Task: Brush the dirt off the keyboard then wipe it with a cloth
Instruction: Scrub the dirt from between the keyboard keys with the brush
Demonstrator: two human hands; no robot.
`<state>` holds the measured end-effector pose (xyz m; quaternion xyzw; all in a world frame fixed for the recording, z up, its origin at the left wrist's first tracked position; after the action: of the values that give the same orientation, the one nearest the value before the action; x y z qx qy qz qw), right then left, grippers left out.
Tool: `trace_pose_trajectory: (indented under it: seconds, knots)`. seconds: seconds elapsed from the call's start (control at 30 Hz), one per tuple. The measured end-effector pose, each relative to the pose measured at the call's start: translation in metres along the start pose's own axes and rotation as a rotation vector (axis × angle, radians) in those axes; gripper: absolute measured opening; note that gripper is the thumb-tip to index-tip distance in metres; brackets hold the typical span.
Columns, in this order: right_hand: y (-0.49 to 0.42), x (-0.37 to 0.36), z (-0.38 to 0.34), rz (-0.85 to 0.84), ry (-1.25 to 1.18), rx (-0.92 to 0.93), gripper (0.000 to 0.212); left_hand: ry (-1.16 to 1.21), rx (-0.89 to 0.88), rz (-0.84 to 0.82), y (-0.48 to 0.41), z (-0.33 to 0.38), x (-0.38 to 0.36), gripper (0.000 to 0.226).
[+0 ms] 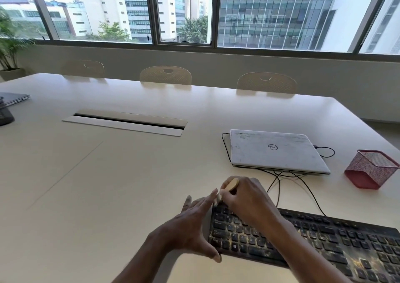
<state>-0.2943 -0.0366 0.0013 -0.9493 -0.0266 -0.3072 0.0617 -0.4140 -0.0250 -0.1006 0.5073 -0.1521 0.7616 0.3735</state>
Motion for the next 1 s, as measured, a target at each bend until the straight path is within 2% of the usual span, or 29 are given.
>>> trace_pose_trajectory:
  seconds: [0.13, 0.27, 0.43, 0.67, 0.8, 0.9, 1.0]
  knots:
    - [0.001, -0.013, 0.009, -0.139, 0.008, -0.045, 0.015, 0.009, -0.010, 0.012, 0.001, 0.004, 0.003, 0.152]
    - [0.002, -0.010, 0.001, -0.141, 0.009, 0.005, 0.016, 0.008, -0.002, 0.013, -0.001, -0.002, 0.000, 0.151]
    - [0.005, -0.007, 0.003, -0.279, 0.089, 0.007, 0.016, 0.001, 0.028, 0.004, 0.004, 0.006, 0.004, 0.147]
    - [0.004, -0.001, -0.006, -0.327, 0.123, 0.078, 0.014, 0.014, 0.055, -0.018, 0.003, 0.002, 0.002, 0.148]
    - [0.005, 0.004, 0.005, -0.352, 0.189, 0.033, 0.014, 0.055, 0.044, -0.027, 0.007, 0.013, 0.008, 0.142]
    - [0.004, 0.010, 0.002, -0.312, 0.161, 0.053, 0.014, 0.060, 0.074, -0.022, 0.007, 0.011, 0.009, 0.142]
    - [0.008, 0.005, 0.004, -0.362, 0.126, 0.047, 0.012, 0.037, 0.070, -0.027, 0.009, 0.015, 0.011, 0.142]
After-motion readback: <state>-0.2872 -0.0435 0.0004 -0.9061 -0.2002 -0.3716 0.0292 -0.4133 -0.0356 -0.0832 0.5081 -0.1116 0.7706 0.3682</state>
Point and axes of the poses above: each hand's wrist, its own y-axis away from the middle knuckle, its own x-axis out of the back of the hand, z = x × y, the point moved 8 cm from there along -y, towards the middle knuckle, and after that the axes turned 13 degrees about -y, right-handed, at the moved point
